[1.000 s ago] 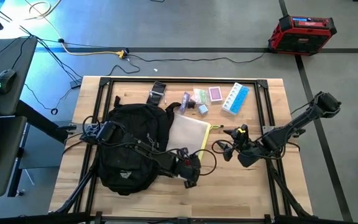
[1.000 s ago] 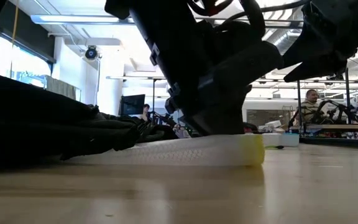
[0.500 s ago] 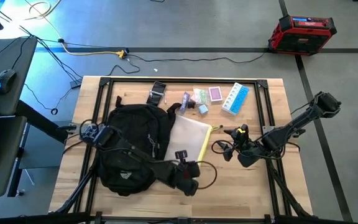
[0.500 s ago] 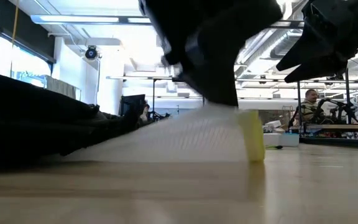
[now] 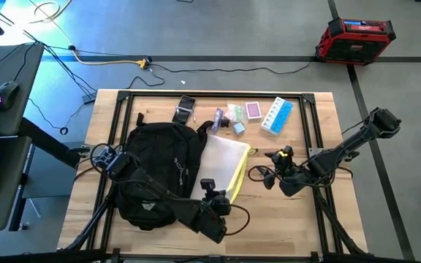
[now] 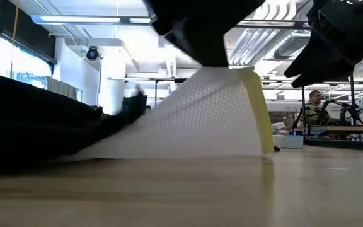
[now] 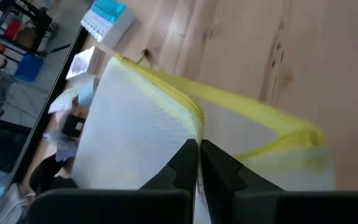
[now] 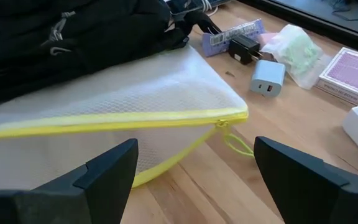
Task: Unpack backpack
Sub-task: Put the purple playing cards box into the green zip bag
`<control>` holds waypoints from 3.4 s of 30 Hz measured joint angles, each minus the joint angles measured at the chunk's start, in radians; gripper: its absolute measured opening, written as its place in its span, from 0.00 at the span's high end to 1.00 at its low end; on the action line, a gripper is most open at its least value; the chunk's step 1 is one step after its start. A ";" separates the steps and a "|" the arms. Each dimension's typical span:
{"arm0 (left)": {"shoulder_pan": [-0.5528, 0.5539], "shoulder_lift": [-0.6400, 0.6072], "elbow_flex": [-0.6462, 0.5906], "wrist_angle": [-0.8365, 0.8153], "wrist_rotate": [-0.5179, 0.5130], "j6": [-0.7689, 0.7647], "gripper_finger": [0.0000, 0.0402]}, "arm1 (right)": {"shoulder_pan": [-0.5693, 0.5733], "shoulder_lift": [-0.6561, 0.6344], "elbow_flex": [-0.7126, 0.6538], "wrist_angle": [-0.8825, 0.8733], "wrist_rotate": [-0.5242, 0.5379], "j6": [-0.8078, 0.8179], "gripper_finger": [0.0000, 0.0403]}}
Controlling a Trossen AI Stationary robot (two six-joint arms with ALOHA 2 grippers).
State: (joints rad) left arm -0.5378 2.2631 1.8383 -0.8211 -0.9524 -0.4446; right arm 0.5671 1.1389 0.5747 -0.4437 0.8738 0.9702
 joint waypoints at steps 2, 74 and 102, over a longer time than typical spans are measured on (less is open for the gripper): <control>0.000 0.000 -0.009 -0.015 0.000 -0.023 1.00 | -0.012 0.000 0.000 -0.038 -0.016 0.063 0.23; 0.072 0.000 -0.004 0.009 0.133 0.090 1.00 | -1.202 0.629 0.464 -0.084 -0.543 -0.693 0.90; -0.012 -0.002 -0.004 -0.044 -0.114 -0.068 1.00 | -0.038 0.272 0.047 0.403 -0.480 -0.005 0.89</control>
State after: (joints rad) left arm -0.5501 2.2611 1.8343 -0.8646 -1.0665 -0.5129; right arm 0.5292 1.4111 0.6212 -0.0409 0.3942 0.9655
